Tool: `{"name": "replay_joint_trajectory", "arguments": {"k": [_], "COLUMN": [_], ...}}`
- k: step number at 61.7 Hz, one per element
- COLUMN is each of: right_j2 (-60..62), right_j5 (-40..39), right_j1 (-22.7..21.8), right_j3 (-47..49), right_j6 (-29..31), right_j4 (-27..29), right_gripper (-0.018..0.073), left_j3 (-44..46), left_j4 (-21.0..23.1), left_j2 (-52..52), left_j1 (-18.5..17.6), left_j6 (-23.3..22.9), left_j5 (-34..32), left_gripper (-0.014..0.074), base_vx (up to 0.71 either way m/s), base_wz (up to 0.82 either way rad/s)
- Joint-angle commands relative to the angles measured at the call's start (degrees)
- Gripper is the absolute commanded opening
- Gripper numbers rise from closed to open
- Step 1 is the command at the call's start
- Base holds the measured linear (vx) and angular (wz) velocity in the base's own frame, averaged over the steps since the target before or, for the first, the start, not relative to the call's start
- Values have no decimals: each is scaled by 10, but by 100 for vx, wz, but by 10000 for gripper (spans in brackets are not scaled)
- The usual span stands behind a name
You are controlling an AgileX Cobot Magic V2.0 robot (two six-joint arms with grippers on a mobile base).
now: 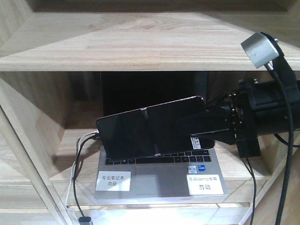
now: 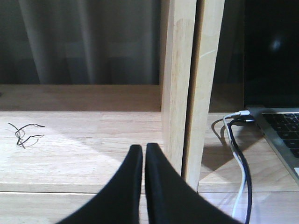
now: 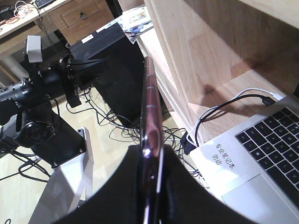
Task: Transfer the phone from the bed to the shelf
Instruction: 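Raise the right gripper with the phone above the upper shelf board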
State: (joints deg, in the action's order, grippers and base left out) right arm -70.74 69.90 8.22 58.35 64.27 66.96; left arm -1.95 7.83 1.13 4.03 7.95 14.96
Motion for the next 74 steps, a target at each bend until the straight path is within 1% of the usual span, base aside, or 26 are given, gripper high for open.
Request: {"name": "replay_joint_trajectory", "arguments": {"k": [1, 18, 35, 45, 52, 58, 65, 74], "right_j2": [16, 16, 59, 93, 99, 96, 82, 46], "right_j5": [35, 41, 40, 14, -9, -24, -48, -72], "right_j1": [0, 0, 0, 0, 0, 0, 0, 0], "right_j3": [16, 18, 18, 21, 50, 93, 143, 207], "right_j6": [2, 7, 6, 6, -2, -25, -51, -62], "right_j4": [55, 67, 109, 138, 139, 137, 123, 103], "right_gripper": [-1, -1, -1, -1, -1, -1, -1, -1], "left_j3": [-2, -2, -2, -2, -2, -2, -2, -2], "left_j4": [5, 5, 5, 5, 5, 5, 5, 5], "left_j2": [3, 3, 3, 3, 3, 3, 3, 3], "left_j1": [-3, -3, -3, -3, -3, -3, -3, -3], "left_j6": [-2, -2, -2, -2, -2, -2, -2, -2], "left_j5": [-41, -41, -41, -41, -41, -41, -41, -41], "left_gripper": [1, 1, 1, 1, 1, 1, 1, 1], "base_vx": [0, 0, 0, 0, 0, 0, 0, 0], "base_wz": [0, 0, 0, 0, 0, 0, 0, 0]}}
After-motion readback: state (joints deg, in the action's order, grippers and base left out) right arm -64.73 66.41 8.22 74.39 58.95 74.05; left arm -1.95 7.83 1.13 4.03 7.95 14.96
